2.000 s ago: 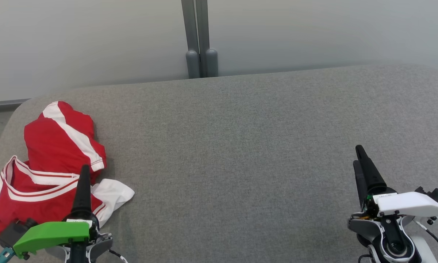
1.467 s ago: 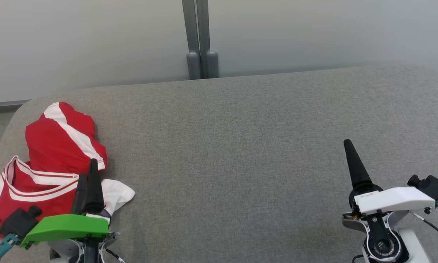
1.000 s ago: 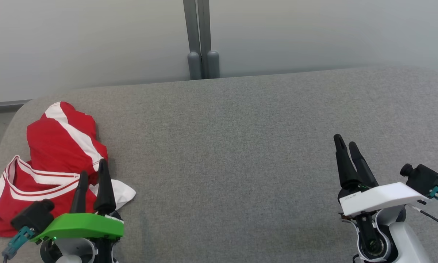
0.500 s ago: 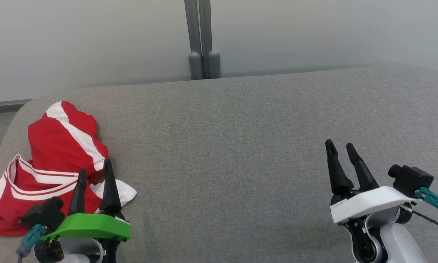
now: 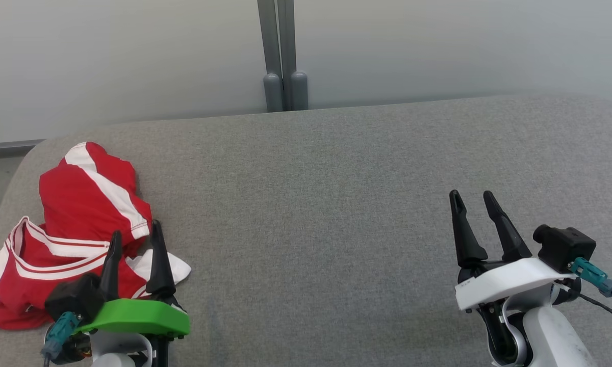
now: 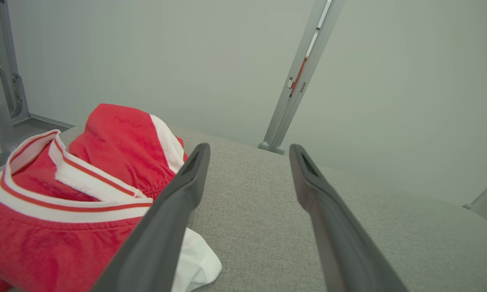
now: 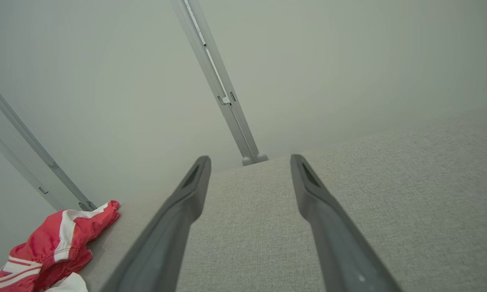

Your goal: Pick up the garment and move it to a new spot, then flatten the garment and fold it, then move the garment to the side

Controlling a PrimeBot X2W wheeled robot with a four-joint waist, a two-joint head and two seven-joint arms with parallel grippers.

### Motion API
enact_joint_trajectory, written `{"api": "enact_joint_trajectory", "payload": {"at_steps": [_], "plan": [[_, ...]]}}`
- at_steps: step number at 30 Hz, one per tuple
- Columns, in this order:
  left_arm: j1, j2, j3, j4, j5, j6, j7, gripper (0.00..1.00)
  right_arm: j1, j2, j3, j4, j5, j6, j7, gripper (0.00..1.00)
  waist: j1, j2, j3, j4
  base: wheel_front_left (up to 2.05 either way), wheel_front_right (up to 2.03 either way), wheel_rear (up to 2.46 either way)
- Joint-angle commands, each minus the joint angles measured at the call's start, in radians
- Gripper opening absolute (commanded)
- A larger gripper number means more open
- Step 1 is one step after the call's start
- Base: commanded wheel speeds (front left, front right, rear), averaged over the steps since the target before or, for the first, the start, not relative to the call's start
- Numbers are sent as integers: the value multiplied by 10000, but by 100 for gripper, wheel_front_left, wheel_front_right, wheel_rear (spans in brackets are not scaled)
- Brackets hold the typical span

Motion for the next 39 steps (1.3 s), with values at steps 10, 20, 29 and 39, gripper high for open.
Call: {"api": "enact_joint_trajectory", "payload": {"at_steps": [10,20,29,39], "plan": [[-18,92,-94,-79,1004,127,-287,100,-240,24,55,148,-1048,8,-307,100,0,0,-28,16,0,0,0],[45,99,-185,-133,1615,266,-495,100,-288,44,192,210,-1726,8,-507,100,0,0,-48,41,0,0,0],[36,104,-240,-57,2064,357,-665,100,-316,53,322,229,-2196,9,-669,100,0,0,-45,46,0,0,0],[86,108,-321,-95,2584,435,-838,100,-340,57,427,212,-2830,9,-846,100,0,0,-38,62,0,0,0]]}}
